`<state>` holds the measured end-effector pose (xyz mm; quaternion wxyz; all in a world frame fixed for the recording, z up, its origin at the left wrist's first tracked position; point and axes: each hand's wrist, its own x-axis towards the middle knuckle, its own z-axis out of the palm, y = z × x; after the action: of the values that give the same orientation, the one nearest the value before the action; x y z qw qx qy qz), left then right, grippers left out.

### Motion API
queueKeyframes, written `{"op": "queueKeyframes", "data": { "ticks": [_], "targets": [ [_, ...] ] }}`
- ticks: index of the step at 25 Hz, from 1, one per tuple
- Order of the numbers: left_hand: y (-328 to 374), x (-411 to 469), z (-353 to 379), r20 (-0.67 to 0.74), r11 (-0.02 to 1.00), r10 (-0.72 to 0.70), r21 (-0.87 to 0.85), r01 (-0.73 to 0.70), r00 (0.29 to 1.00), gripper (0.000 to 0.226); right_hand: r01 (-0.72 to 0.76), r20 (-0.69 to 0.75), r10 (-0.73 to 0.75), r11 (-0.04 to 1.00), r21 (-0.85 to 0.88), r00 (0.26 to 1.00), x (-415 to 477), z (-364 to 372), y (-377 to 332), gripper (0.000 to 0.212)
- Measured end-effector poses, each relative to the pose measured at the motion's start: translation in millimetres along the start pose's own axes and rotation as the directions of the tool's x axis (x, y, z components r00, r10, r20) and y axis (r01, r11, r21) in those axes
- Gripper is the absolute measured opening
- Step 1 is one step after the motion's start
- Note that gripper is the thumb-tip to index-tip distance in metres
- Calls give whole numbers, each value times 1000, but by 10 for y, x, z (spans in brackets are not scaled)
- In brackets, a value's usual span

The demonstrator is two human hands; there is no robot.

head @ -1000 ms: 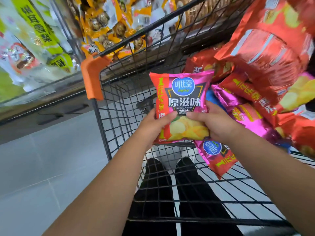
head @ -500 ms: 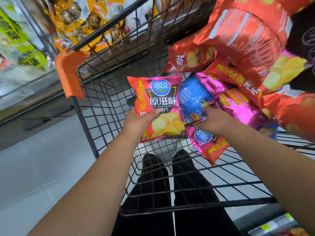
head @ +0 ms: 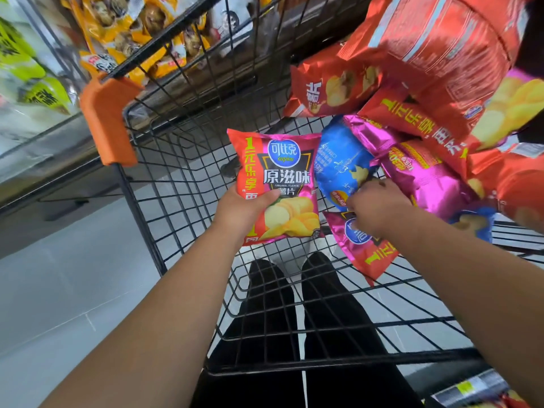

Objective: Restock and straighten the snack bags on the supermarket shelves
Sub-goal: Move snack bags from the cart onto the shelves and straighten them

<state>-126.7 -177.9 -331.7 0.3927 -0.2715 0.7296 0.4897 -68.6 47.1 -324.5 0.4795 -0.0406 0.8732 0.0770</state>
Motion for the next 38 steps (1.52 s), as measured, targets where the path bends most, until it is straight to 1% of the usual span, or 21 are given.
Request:
{"op": "queueKeyframes", "data": {
  "ticks": [2, 4, 5, 7, 9, 11, 12, 13, 15, 17, 18, 19, 20, 22, 23, 26, 30, 32, 34, 35, 38],
  "targets": [
    [52, -35, -7, 0, 1000, 14, -1, -14, 1000, 22, 37, -46, -33, 996, 87, 998, 3, -62, 23, 11],
    [120, -61, -51, -9, 999, 44, -10, -44, 999, 24, 64, -95, -39, 958, 279, 995, -36, -123, 116, 24],
    [163, -81, -90, -23, 998, 59, -22, -60, 998, 26, 74, -131, -18, 896, 439, 991, -64, -149, 156, 32],
    [256, -124, -180, -60, 994, 94, -42, -97, 994, 27, 118, -266, 128, 660, 742, 956, -114, -239, 203, 30],
    [325, -160, -264, -101, 989, 135, -46, -140, 986, 26, 120, -351, 395, 504, 855, 849, -111, -390, 255, 30],
    [344, -166, -306, -147, 988, 148, -27, -154, 978, 25, 74, -286, 644, 335, 939, 710, -30, -446, 280, 34],
    [326, -137, -311, -167, 989, 142, -16, -147, 976, 27, 62, -201, 717, 216, 975, 667, 18, -429, 260, 37],
    [312, -113, -304, -177, 991, 131, -6, -134, 975, 31, 72, -117, 730, 93, 993, 674, 63, -404, 209, 38],
    [251, -49, -266, -176, 993, 120, 38, -115, 977, 33, 138, -36, 582, -132, 982, 812, 131, -301, 60, 36],
    [193, -7, -220, -169, 990, 124, 85, -111, 978, 31, 122, -28, 260, -352, 928, 965, 115, -233, -12, 40],
    [162, 11, -210, -167, 990, 126, 87, -113, 978, 32, 63, -31, 83, -425, 903, 996, 87, -219, 2, 51],
    [141, 22, -203, -161, 990, 126, 84, -113, 979, 35, -6, -17, -54, -399, 917, 998, 57, -202, 36, 64],
    [119, 40, -203, -151, 990, 127, 79, -116, 980, 39, -43, 9, -128, -265, 963, 992, 34, -185, 52, 75],
    [95, 57, -202, -136, 989, 133, 78, -123, 982, 45, -44, 47, -106, 32, 999, 993, 5, -155, 38, 79],
    [88, 66, -204, -130, 990, 129, 72, -120, 983, 45, -20, 26, -84, 71, 997, 996, 0, -166, 16, 72],
    [89, 57, -231, -128, 992, 128, -2, -130, 983, 31, 61, -64, -109, -30, 998, 992, -35, -223, -12, 44],
    [205, -149, -282, -98, 978, 131, -153, -145, 987, 22, 29, -62, -71, -391, 920, 996, -227, -373, 44, 32],
    [292, -326, -329, -72, 971, 139, -187, -151, 988, 20, 21, -60, -65, -491, 871, 996, -447, -472, 88, 27],
    [426, -566, -378, -34, 967, 166, -190, -170, 986, 23, 41, -94, -70, -541, 840, 993, -778, -601, 128, 33],
    [509, -717, -398, -18, 965, 178, -193, -178, 984, 29, 71, -121, -51, -567, 821, 991, -960, -660, 142, 44],
    [744, -1117, -464, 34, 952, 243, -201, -231, 969, 32, 190, -178, 79, -600, 777, 981, -1492, -803, 201, 61]
  ]
}}
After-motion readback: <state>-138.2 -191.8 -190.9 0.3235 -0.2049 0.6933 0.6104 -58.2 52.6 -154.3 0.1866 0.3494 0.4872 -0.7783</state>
